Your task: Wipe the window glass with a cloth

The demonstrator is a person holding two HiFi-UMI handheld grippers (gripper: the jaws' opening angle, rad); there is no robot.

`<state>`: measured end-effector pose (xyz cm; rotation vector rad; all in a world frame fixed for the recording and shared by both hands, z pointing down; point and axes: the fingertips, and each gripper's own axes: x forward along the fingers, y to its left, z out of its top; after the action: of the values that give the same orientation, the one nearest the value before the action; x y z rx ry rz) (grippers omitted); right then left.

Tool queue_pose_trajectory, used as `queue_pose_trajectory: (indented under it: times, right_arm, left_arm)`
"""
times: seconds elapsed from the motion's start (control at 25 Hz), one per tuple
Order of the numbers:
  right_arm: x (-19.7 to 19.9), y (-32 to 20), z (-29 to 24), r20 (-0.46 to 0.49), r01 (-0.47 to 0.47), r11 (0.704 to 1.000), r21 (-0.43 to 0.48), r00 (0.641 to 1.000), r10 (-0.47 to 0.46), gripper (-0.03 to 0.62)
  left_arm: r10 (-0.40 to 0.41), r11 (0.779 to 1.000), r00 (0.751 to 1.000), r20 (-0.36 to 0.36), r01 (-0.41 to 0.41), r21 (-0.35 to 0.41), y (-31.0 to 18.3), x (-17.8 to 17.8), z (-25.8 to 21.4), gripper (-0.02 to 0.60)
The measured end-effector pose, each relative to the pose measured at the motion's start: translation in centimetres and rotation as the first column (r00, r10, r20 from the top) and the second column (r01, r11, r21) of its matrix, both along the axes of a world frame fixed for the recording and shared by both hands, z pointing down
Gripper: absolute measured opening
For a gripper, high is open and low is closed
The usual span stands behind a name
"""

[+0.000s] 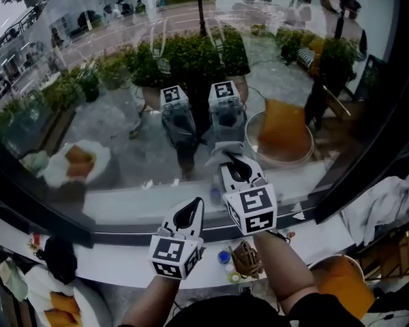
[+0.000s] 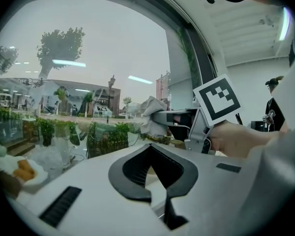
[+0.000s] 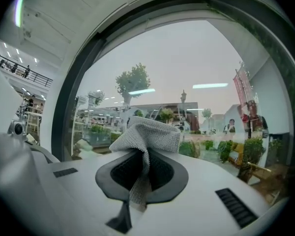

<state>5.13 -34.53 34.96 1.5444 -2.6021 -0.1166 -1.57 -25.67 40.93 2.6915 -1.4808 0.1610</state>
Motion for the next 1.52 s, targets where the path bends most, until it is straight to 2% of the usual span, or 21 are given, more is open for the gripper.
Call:
queue_pose_trajectory:
  times: [0.48, 0.68, 0.8, 0.96, 1.36, 1.52]
  right_arm:
    - [13.5, -1.0, -0.4, -0.023, -0.096, 0.995, -0.006, 0.995, 0.096, 0.040]
    - [22.7, -1.8, 0.6, -0.011, -0.130, 0.991, -0.018, 0.992, 0.129, 0.040]
    - [26.1, -1.7, 0.6, -0.008, -0.140, 0.990, -0.021, 0.990, 0.140, 0.040]
    - [27.4, -1.7, 0.3, -0.008, -0.151, 0.988, -0.021, 0.989, 0.151, 0.040]
    - [30.3, -2.7, 0.8, -0.003, -0.223, 0.974, -0.039, 0.975, 0.224, 0.040]
    - [30.3, -2.6, 0.6, -0.003, -0.228, 0.973, -0.033, 0.974, 0.228, 0.040]
  left_arm:
    - [0.095, 0.995, 0.995, -0.007, -0.095, 0.003, -1.3, 12.2, -0.7, 0.008]
    - [0.129, 0.992, 0.992, 0.010, -0.129, 0.000, -2.1, 20.8, -0.1, 0.008]
    - [0.148, 0.989, 0.989, 0.016, -0.148, -0.007, -2.2, 24.2, -0.2, 0.008]
    - [0.168, 0.986, 0.986, 0.020, -0.168, -0.013, -2.5, 25.4, -0.6, 0.008]
    - [0.212, 0.977, 0.977, 0.014, -0.212, -0.013, -4.4, 26.1, -0.8, 0.008]
    - [0.222, 0.975, 0.975, 0.014, -0.222, -0.007, -4.4, 26.2, -0.8, 0.008]
